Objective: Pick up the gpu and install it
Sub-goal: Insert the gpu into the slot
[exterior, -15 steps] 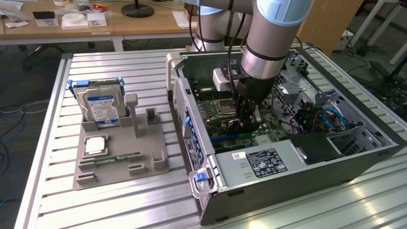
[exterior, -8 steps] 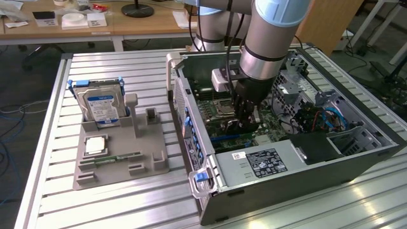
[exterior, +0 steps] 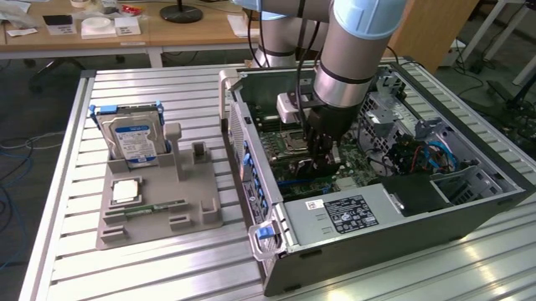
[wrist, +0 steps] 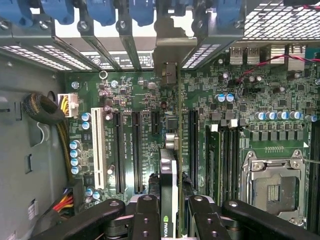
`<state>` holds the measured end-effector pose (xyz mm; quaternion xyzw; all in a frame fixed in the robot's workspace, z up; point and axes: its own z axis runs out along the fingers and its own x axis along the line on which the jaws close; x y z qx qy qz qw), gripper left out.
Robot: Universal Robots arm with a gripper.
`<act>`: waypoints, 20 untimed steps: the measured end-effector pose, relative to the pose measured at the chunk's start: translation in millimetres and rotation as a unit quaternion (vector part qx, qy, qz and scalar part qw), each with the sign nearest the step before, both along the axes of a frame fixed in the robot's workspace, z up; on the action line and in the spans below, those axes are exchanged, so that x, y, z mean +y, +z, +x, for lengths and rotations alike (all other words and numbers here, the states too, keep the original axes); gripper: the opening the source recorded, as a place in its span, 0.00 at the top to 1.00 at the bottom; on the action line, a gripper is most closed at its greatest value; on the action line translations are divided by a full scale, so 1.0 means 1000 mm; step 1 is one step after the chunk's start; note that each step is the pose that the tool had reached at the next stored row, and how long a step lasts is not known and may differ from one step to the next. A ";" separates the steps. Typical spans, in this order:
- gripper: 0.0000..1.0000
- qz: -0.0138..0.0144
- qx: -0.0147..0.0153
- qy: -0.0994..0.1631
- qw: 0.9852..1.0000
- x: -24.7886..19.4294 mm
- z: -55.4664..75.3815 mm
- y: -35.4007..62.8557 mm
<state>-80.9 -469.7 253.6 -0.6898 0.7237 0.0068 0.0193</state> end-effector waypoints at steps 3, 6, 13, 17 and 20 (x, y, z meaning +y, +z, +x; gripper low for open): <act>0.73 0.000 0.000 0.000 1.000 0.0002 -0.001 0.0000; 0.73 0.000 0.000 0.000 1.000 0.0002 -0.002 -0.0001; 0.73 0.000 0.000 0.000 1.000 0.0002 -0.004 -0.0005; 0.73 0.000 0.000 0.000 1.000 0.0002 -0.006 -0.0006; 0.73 0.000 0.000 0.000 1.000 0.0001 -0.006 -0.0008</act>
